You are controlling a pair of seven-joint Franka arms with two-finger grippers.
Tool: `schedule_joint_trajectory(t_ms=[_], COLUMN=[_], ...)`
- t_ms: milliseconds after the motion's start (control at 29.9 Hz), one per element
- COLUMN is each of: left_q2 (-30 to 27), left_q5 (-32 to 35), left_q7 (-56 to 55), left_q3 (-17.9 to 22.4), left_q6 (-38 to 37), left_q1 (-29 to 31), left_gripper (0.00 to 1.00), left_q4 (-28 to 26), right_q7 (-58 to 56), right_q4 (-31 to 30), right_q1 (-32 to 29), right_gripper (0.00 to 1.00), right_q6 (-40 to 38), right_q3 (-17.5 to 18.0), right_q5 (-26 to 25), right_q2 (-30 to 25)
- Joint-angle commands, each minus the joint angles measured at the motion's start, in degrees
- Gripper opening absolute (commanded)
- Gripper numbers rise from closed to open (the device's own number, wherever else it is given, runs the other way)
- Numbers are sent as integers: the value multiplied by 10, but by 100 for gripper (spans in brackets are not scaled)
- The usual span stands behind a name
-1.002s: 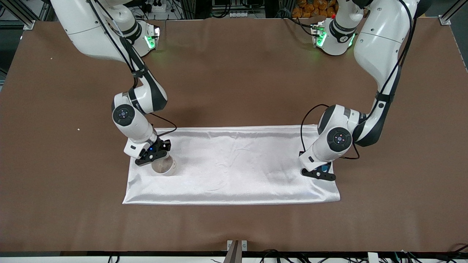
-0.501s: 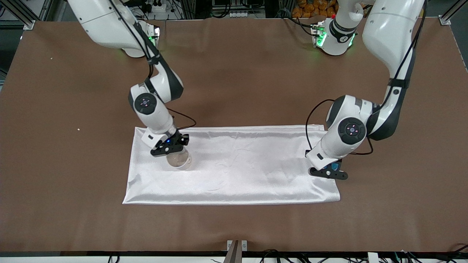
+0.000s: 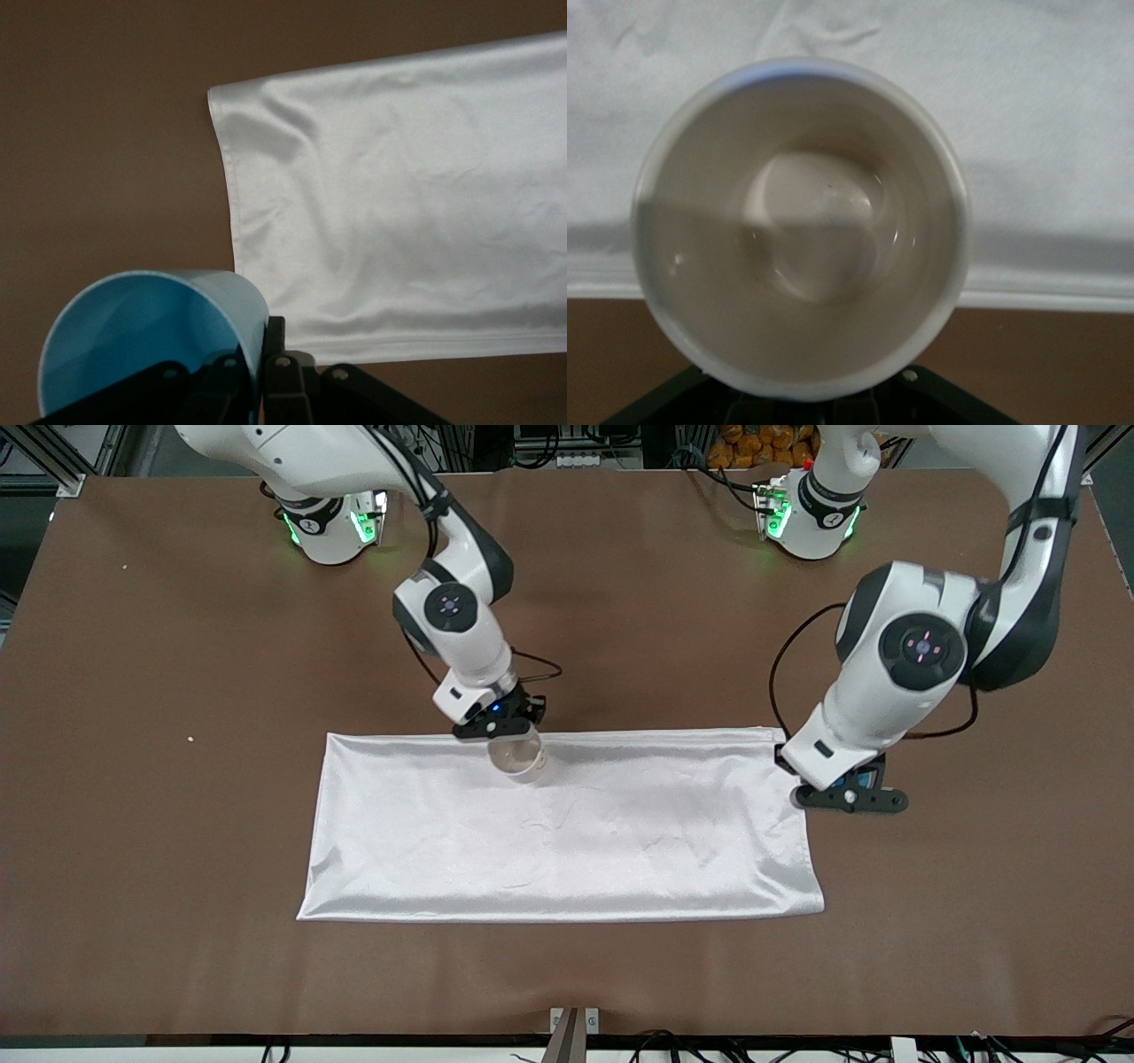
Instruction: Place blue cup into white mug on table
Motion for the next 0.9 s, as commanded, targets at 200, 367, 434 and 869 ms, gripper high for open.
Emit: schedule_joint_trajectory(t_ms=[200, 367, 434, 869], left_q2=[-177, -204, -210, -214], left_q5=[7, 4, 3, -18], left_q7=[-67, -57, -54, -52], left_q3=[-34, -34, -33, -32], left_q6=[-76, -119, -129, -138], left_q1=[3, 2, 3, 5], left_gripper=[0, 0, 0, 0], left_q4=[-102, -100, -100, -100], right_q7=[160, 194, 211, 405], right_q4=[-24, -63, -72, -81], right_q1=[62, 84, 102, 176], right_gripper=[0, 0, 0, 0], right_q6=[-26, -24, -24, -24], right_q3=[-3, -2, -2, -2], right_q5=[-37, -51, -52, -151], right_q2=[-22, -47, -52, -37])
